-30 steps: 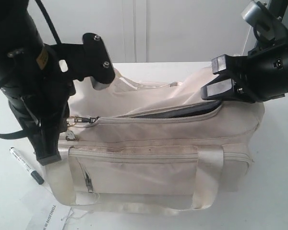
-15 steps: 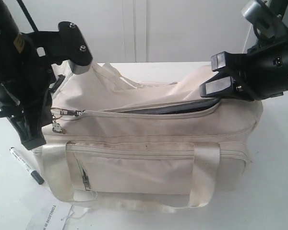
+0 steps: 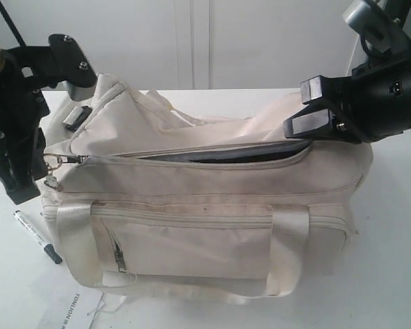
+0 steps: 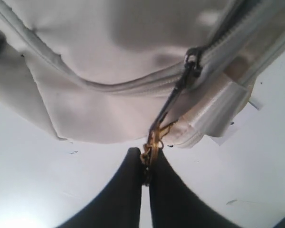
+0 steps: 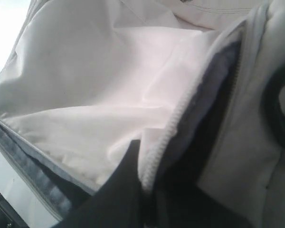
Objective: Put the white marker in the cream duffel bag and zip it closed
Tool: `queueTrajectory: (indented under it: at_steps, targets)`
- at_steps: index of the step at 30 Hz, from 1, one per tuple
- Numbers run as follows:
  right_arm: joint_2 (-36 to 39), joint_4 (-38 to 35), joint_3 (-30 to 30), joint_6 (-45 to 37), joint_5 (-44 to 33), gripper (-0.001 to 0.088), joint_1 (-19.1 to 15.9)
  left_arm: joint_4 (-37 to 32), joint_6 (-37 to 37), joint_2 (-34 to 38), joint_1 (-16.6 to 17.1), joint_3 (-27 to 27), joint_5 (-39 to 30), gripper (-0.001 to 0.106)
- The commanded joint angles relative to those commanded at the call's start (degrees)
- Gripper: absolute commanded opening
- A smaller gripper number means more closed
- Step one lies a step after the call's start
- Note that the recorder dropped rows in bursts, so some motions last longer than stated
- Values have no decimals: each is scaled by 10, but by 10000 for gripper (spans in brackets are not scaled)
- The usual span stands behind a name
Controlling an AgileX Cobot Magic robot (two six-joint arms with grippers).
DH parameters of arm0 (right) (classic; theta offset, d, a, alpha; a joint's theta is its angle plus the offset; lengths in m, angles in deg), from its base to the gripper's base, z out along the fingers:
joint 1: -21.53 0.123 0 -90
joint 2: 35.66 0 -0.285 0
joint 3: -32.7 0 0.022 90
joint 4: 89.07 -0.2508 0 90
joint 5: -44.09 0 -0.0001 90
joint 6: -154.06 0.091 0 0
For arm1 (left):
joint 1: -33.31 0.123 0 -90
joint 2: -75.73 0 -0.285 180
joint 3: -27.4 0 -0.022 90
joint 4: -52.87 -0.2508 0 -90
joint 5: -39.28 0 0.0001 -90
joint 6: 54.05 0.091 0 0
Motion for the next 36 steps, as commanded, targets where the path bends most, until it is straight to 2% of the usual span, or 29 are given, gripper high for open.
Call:
queueTrajectory:
  at_steps: [7,11,13,17,19,20,22,28,31,36]
  targets:
    - [0,2,-13,-5,-18,0,0,-27,-40,-7,20,-12,0,0]
    - [0,0,-26,-20,-37,31,0,32,-27,-16,20,-12,0,0]
    - [0,0,-33,-35,-51,140,0,57,-15,-17,20,-12,7,0]
    - [-5,3,-34,-36,-99,495,0,73,-4,-18,20,-12,52,0]
    - [-11,18,-34,-5,-138,583,0,73,-5,-18,20,-12,64,0]
    - [-18,39,-34,47,-157,580,0,73,-5,-18,20,-12,64,0]
    - [-36,76,-34,88,-179,562,0,73,-5,-18,20,-12,61,0]
    - [-122,121,-58,79,-175,554,1,73,-4,-18,20,-12,66,0]
    - [-145,90,-67,9,-183,554,24,72,0,-19,20,-12,60,0]
    - [-133,33,-57,-190,-197,554,86,72,2,-23,20,-12,75,0]
